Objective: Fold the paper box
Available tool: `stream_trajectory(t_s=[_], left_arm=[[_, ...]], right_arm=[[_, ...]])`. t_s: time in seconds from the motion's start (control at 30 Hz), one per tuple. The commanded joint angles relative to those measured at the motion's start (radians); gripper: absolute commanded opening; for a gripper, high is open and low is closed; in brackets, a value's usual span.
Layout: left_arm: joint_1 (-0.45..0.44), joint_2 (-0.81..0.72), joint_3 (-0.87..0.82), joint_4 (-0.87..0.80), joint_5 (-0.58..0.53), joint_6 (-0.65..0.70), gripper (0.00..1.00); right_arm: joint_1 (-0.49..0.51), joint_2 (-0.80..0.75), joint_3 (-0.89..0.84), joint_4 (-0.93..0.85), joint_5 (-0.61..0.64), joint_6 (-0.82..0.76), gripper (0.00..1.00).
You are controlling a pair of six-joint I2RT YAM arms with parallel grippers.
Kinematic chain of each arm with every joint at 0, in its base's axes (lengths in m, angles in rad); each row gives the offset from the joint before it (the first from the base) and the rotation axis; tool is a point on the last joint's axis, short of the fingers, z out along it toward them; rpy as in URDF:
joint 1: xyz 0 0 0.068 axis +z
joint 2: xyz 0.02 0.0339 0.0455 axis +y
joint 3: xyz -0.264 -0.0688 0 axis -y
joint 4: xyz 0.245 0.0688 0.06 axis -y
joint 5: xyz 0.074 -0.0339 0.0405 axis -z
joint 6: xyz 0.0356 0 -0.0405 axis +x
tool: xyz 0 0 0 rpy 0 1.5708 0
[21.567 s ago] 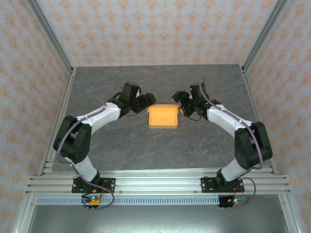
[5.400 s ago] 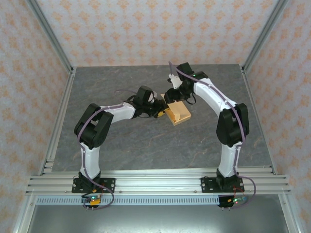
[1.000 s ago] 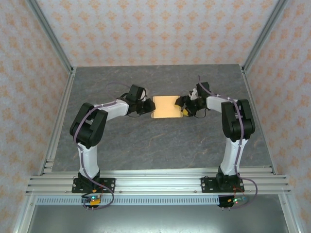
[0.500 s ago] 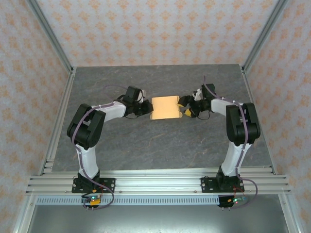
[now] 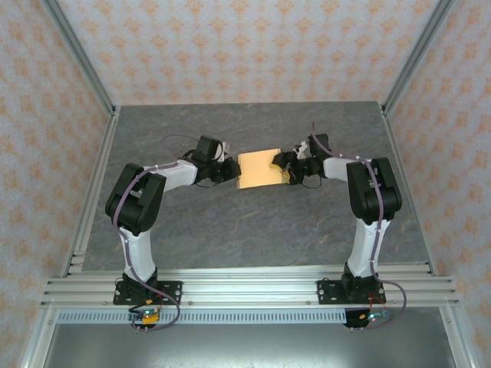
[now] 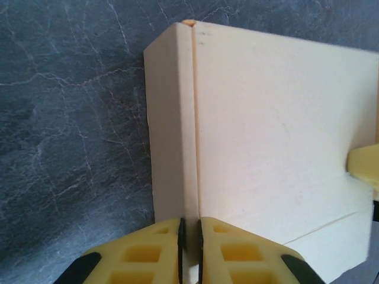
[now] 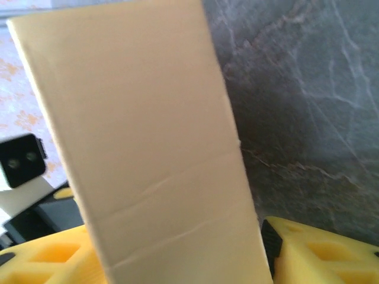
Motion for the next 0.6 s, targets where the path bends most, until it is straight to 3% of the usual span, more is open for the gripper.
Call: stream_trajectory(t_s=[0.0, 0.13, 0.27, 0.43, 0.57], left_arm=[[0.002, 0.023, -0.021, -0.109, -0.017, 0.018, 0.2], [0.007, -0.09, -0.03, -0.08, -0.024, 0.058, 0.38], [0.017, -0.232, -0.081, -0.003, -0.076, 0.134, 0.46], [0.013, -0.446, -0.292, 0.254, -0.178, 0.338, 0.54], [-0.046, -0.57, -0.505, 0.504, -0.201, 0.629, 0.76]], right_arm=[[0.006, 0.001, -0.028, 0.173, -0.019, 0.158, 0.59], [0.008, -0.031, -0.096, 0.281, 0.012, 0.323, 0.49], [0.008, -0.079, -0.148, 0.294, 0.014, 0.439, 0.42], [0.008, -0.189, -0.141, 0.028, 0.007, 0.425, 0.41], [0.007, -0.277, -0.125, -0.225, 0.024, 0.378, 0.41]])
